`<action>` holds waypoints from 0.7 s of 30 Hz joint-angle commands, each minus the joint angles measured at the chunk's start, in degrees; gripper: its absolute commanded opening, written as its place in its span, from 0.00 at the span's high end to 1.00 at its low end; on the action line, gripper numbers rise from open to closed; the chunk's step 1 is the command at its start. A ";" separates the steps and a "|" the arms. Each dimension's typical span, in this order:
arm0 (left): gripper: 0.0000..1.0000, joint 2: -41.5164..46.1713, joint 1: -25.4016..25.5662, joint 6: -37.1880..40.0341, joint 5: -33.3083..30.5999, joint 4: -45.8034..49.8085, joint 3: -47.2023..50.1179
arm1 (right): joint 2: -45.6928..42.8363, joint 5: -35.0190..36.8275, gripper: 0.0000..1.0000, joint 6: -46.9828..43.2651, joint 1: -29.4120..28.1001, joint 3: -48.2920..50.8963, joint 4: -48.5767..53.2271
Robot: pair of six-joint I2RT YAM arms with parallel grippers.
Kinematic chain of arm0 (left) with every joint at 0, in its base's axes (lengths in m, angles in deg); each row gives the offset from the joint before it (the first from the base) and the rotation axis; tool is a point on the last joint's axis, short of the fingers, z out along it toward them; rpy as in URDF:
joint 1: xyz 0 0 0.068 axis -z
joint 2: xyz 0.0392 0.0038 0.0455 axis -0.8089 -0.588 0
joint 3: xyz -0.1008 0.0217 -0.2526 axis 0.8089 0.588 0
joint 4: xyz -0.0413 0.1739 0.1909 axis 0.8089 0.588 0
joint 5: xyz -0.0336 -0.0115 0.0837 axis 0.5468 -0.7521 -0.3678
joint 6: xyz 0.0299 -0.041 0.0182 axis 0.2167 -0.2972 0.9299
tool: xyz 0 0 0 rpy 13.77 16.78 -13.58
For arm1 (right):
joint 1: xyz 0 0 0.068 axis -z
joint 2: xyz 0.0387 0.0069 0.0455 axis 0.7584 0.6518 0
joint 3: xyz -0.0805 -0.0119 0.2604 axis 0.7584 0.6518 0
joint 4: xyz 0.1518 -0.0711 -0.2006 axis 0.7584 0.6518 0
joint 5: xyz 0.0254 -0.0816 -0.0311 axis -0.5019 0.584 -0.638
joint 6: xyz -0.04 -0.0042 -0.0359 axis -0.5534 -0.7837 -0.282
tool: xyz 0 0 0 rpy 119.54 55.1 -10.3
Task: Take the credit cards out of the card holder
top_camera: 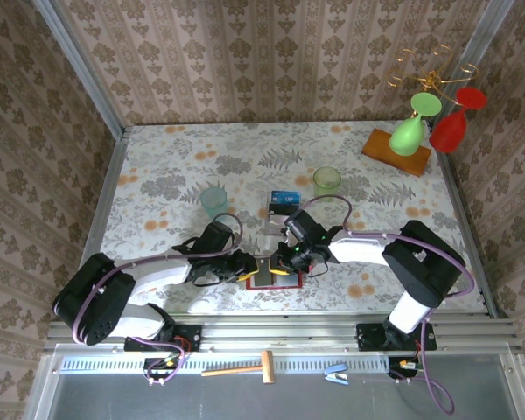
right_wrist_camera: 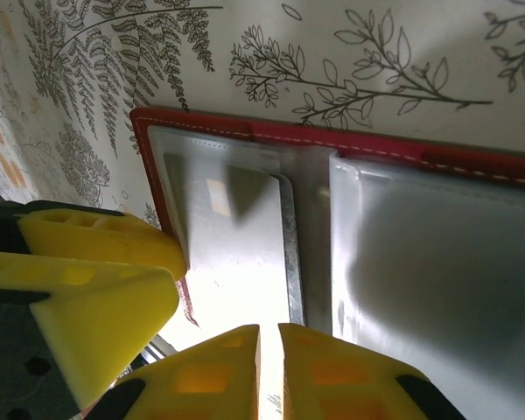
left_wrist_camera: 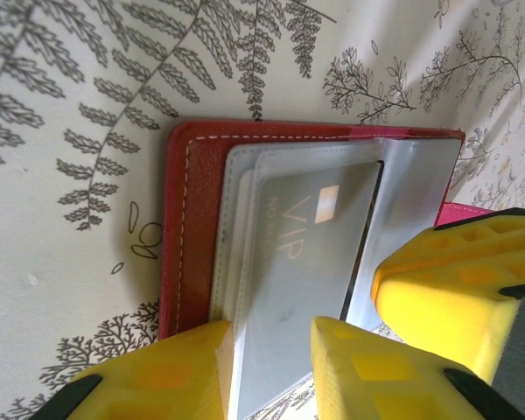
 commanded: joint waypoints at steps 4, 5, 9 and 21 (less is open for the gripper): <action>0.70 0.21 -0.74 1.15 0.09 1.16 1.48 | 2.30 -2.01 0.82 0.77 -0.56 -1.04 -1.26; 0.70 0.22 -0.81 1.15 0.18 1.15 1.47 | 2.54 -2.03 0.81 0.76 -0.55 -1.16 -1.31; 0.70 0.26 -0.93 1.17 0.25 1.36 1.39 | 3.04 -2.11 0.78 0.77 -0.53 -1.17 -1.47; 0.72 1.29 -1.06 1.53 0.28 3.06 0.15 | 2.34 -0.19 0.75 -1.04 -0.58 -2.24 2.77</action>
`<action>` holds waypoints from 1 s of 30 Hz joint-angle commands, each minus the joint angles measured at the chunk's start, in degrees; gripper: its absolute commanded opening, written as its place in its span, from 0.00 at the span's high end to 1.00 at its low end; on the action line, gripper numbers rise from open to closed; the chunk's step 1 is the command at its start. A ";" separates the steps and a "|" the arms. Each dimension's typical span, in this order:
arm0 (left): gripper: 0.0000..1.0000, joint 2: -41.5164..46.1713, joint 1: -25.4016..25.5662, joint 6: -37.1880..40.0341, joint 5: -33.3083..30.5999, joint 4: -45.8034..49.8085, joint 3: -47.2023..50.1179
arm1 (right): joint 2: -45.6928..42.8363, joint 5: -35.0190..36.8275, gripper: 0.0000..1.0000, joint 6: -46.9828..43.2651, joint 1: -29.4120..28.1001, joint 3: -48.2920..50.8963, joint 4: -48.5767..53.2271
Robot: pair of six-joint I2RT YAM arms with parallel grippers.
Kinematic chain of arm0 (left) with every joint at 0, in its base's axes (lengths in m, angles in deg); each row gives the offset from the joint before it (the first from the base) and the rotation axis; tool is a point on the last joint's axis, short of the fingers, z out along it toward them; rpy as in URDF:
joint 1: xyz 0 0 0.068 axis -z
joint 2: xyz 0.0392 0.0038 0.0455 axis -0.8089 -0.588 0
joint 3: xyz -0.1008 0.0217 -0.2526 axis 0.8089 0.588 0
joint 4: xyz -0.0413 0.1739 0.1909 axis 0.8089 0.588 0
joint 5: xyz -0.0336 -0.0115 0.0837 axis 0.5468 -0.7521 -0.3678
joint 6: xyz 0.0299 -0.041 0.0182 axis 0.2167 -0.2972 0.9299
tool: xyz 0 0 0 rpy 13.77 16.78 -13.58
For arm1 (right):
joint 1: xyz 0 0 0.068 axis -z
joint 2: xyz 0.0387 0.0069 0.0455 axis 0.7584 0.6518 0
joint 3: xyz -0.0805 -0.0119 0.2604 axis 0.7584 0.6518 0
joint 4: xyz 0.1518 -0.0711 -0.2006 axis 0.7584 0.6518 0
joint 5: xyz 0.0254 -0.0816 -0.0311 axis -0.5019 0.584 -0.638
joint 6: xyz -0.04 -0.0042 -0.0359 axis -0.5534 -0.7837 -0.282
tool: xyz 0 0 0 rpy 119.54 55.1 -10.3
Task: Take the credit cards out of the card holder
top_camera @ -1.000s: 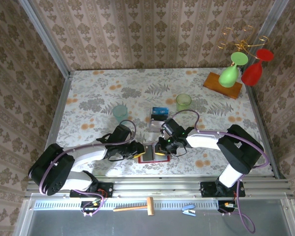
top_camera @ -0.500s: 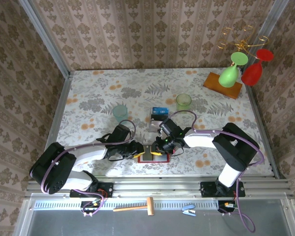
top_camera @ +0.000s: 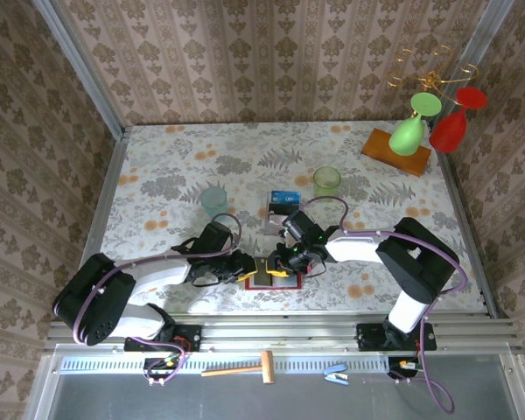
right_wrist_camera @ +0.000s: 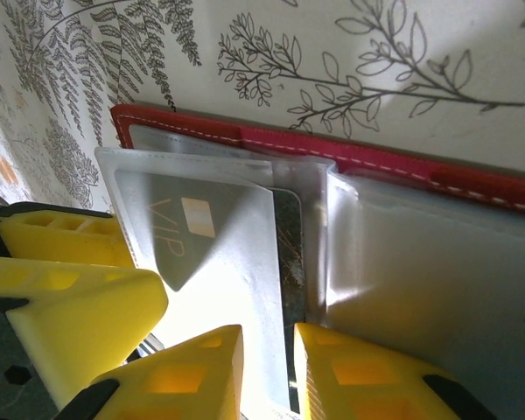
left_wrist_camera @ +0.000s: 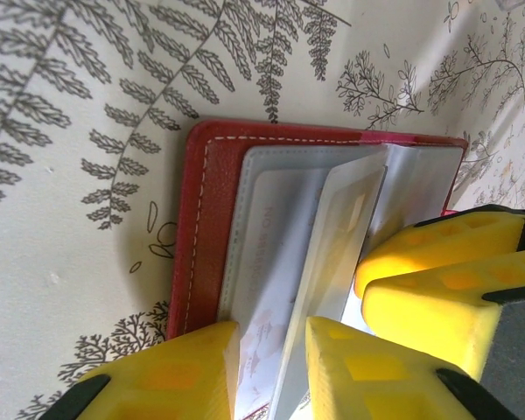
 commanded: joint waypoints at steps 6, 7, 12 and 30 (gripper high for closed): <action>0.72 4.91 -0.99 3.36 -2.42 9.02 -2.80 | -1.46 0.99 0.74 -0.72 -0.49 -1.54 3.02; 0.72 5.39 -1.19 3.46 -2.39 9.31 -3.00 | -1.77 0.92 0.74 -0.78 -0.44 -1.63 3.18; 0.77 3.87 -1.53 3.24 -0.29 7.21 -4.01 | -2.99 1.20 0.73 -0.71 -0.50 -1.68 3.64; 0.80 -1.41 -1.42 3.53 1.62 4.78 -2.97 | -3.10 0.52 0.71 -0.19 -0.44 -1.37 2.59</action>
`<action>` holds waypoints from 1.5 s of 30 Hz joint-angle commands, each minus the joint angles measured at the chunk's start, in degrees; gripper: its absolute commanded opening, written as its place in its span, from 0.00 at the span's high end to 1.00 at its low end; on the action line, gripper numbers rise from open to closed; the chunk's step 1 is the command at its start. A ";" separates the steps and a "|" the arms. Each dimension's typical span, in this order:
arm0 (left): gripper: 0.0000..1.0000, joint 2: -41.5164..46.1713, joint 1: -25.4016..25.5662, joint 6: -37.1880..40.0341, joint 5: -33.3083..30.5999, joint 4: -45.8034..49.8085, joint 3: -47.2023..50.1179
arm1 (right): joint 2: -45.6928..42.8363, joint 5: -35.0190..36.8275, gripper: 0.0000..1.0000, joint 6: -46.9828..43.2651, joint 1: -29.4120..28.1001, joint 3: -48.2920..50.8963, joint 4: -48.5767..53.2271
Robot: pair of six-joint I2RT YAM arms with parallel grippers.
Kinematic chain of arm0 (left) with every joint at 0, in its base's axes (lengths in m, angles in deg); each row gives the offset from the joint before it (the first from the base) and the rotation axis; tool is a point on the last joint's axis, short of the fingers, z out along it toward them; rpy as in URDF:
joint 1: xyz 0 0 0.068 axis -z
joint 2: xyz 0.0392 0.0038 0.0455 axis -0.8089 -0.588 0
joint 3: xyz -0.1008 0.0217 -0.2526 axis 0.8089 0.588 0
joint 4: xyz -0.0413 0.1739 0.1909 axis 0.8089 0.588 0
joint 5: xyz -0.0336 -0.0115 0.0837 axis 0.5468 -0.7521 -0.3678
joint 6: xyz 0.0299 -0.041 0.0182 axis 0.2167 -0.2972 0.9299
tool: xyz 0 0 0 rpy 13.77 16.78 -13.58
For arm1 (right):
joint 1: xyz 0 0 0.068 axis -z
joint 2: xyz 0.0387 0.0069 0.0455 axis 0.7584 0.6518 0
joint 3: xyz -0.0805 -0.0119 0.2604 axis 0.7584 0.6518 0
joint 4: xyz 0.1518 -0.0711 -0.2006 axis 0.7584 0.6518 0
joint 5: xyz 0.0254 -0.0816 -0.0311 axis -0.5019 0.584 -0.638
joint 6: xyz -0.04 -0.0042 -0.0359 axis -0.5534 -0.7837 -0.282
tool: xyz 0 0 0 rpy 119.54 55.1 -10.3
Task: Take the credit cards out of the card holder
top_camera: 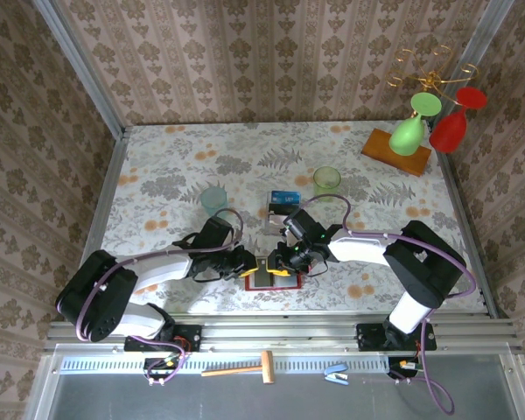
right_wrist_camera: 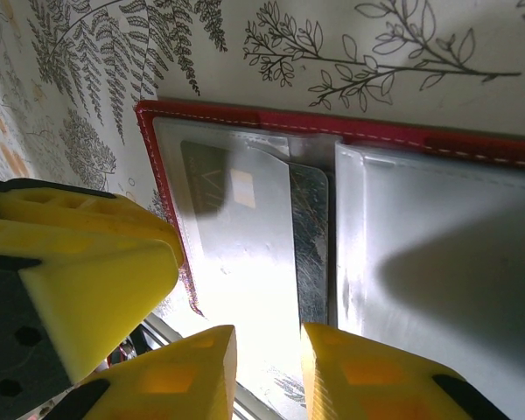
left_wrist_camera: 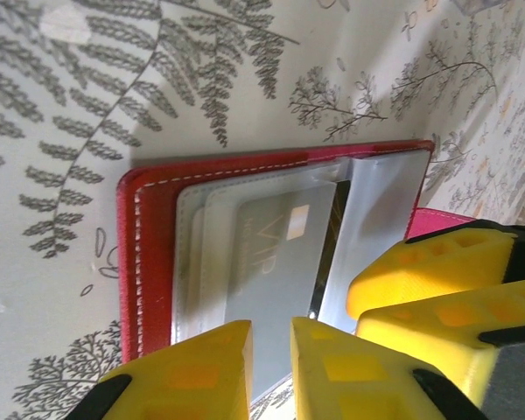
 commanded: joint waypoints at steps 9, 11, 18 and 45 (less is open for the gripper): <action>0.80 -0.84 -0.38 1.61 -0.95 1.79 1.43 | 1.17 -1.42 0.71 1.46 -0.50 -0.24 -3.49; 0.80 -0.67 -0.35 1.62 -1.09 1.96 1.57 | 1.65 -1.84 0.70 1.77 -0.47 0.08 -4.42; 0.80 -0.05 -0.39 1.95 -1.45 3.00 1.62 | 3.58 -2.70 0.70 2.41 -0.73 0.52 -5.75; 0.80 3.78 0.26 2.23 -2.59 7.21 -2.27 | -1.73 3.78 0.69 -2.75 -0.77 -3.60 6.16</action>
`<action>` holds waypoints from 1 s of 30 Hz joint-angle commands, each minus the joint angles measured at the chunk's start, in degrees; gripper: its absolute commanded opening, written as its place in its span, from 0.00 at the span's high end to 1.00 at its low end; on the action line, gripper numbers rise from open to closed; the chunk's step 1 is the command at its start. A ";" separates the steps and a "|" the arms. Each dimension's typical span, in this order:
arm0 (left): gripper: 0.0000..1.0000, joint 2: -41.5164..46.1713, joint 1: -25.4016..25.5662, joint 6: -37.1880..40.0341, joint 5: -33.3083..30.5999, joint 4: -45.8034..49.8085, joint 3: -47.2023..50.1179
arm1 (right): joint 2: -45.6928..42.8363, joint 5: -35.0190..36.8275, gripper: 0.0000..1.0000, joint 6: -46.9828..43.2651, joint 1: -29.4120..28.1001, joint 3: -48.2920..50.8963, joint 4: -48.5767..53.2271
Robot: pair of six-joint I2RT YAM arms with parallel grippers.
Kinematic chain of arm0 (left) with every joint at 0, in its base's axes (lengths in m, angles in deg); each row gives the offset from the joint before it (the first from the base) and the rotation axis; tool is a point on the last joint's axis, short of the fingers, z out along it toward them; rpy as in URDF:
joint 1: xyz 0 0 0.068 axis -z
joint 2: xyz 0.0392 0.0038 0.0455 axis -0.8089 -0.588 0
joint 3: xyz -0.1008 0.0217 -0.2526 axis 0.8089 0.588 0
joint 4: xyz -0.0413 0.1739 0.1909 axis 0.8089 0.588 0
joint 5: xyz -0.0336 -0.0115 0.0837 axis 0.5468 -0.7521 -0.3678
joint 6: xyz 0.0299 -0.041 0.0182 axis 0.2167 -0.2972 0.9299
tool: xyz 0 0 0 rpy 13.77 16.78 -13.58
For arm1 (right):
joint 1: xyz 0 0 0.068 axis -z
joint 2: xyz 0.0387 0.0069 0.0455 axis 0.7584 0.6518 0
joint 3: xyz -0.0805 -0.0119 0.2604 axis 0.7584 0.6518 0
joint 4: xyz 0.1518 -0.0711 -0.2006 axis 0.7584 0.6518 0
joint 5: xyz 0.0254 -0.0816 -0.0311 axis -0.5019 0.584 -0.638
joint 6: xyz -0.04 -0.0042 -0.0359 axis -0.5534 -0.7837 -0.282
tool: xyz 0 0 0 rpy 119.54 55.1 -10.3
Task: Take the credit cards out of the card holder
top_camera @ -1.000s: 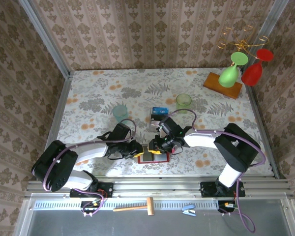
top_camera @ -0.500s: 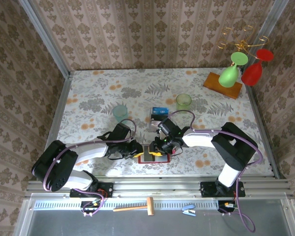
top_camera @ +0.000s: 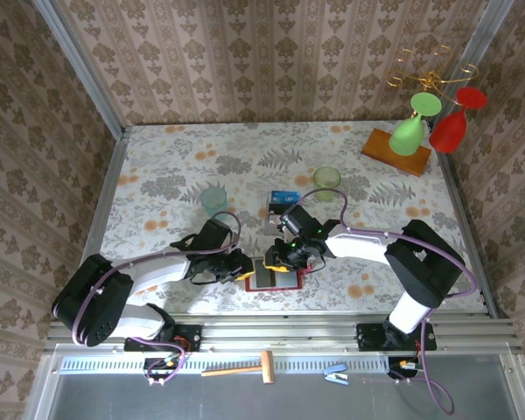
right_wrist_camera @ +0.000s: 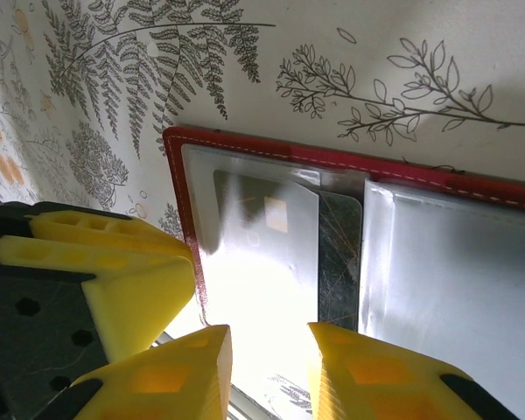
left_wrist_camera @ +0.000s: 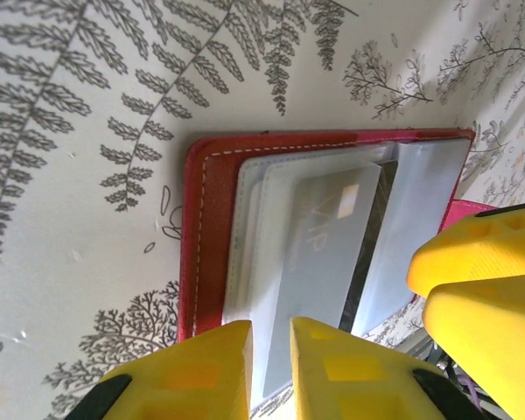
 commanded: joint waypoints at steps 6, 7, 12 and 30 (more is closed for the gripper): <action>0.81 -0.98 1.83 -0.27 0.41 -1.25 -3.15 | -1.98 -0.65 0.69 1.81 -0.11 2.82 -3.11; 0.82 -1.74 2.14 -0.68 0.78 -2.15 -3.15 | -1.86 -0.90 0.69 1.94 -0.09 3.00 -3.35; 0.83 -4.57 3.48 -0.76 0.88 -3.24 -3.06 | -1.91 -0.96 0.69 2.00 0.09 3.59 -3.60; 0.78 -3.18 2.73 1.05 -1.40 0.72 -2.36 | 1.69 -2.93 0.68 2.38 0.41 4.96 -7.09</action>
